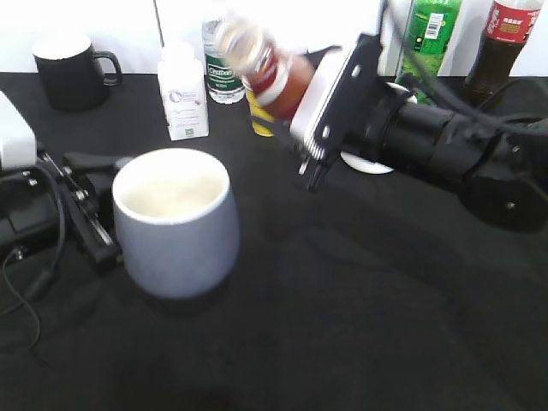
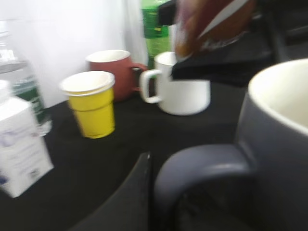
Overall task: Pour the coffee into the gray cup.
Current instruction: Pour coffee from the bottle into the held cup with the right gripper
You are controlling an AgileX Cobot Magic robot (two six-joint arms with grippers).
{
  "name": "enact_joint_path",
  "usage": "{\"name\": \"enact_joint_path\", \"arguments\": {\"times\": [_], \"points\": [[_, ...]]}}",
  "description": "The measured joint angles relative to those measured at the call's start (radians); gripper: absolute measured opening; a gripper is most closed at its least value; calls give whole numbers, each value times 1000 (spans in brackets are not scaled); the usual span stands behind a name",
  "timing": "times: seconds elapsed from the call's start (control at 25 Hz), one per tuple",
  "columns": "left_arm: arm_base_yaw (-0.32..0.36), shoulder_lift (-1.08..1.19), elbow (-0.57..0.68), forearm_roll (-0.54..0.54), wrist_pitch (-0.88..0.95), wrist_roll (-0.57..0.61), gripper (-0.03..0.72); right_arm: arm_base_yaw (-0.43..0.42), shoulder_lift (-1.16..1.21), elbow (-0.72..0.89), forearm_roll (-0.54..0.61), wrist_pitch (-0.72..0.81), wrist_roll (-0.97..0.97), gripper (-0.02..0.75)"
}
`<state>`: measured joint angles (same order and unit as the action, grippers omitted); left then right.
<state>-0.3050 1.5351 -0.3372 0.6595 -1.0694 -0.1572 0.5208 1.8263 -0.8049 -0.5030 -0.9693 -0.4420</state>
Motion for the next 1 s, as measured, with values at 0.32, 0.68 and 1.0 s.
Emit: {"name": "enact_joint_path", "arguments": {"times": [0.32,0.68,1.0], "points": [[0,0,0,49,30,1,46,0,12,-3,-123,-100,-207,533],[-1,0,0,106,-25,1,46,0,12,-3,-129,-100,-477,533],[-1,0,0,130,-22,1,46,0,12,-5,-116,-115,-594,533]]}}
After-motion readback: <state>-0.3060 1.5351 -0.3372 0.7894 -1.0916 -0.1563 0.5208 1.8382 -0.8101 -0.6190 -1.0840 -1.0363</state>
